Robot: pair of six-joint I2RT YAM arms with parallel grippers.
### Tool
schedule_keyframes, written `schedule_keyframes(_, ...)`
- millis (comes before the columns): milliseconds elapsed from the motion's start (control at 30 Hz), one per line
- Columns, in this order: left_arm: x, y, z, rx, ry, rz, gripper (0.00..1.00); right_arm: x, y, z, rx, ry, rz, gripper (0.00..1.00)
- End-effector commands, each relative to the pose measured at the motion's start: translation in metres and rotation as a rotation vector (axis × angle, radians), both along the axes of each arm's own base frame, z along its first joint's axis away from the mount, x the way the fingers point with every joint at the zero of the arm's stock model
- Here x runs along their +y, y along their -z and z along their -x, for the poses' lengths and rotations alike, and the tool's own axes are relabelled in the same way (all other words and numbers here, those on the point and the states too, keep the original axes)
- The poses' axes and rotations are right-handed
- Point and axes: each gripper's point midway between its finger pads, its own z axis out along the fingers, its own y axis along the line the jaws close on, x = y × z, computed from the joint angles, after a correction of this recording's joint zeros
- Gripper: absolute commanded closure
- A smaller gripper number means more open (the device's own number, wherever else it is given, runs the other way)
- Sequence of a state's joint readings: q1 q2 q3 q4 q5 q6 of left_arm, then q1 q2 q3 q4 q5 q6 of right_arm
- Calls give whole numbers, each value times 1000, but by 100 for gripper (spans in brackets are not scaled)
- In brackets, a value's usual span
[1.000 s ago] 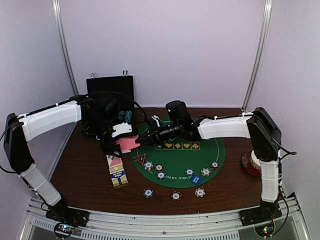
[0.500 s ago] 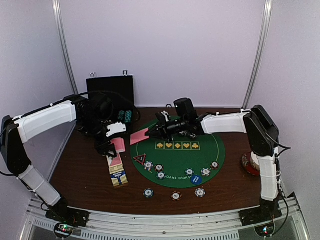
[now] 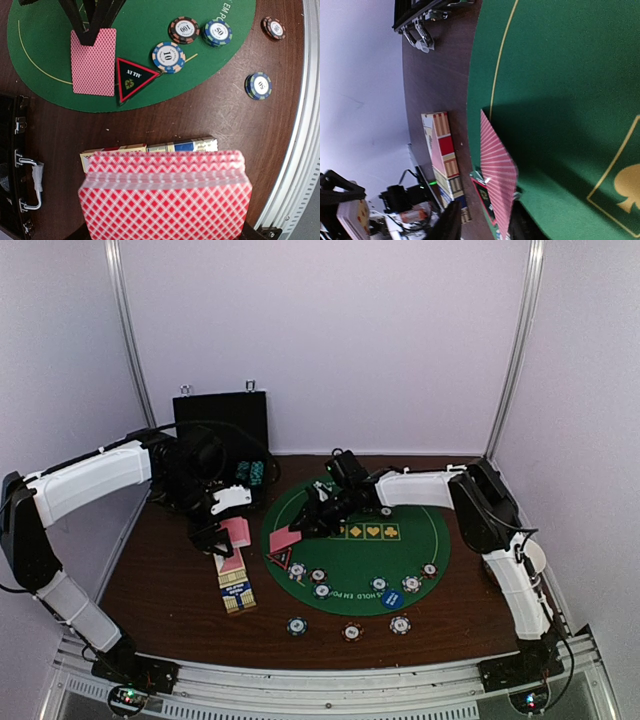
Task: Distribute texas hold em gaming equipment
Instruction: Distribute the poker card in the dealer area, then pick up the poker card from the face-down deck piles.
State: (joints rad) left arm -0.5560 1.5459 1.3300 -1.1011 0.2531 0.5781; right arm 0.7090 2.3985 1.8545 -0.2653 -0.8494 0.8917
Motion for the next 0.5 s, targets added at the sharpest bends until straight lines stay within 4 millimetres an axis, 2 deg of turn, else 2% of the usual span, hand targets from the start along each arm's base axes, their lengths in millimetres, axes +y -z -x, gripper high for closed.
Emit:
schedule_keyframes(0,-5,-19,-1,-29,8,56,73,-17,0,-2,-95,-17,128,56)
schedule_keyframes(100,-5,-19,-1,-27,5,59,73,-24,-20,-4,-158,-10,143,40)
schedule_keyframes(233,-8,-20,-4,-24,-4,62,73,-30,-49,-3,-210,10,129,32)
schedule_keyframes(333,-9,-21,-7,-27,-6,67,73,-23,-71,7,-205,18,38,26)
schedule_keyframes(467,-11,-22,-9,-27,-7,69,73,-3,-111,25,-173,25,-164,21)
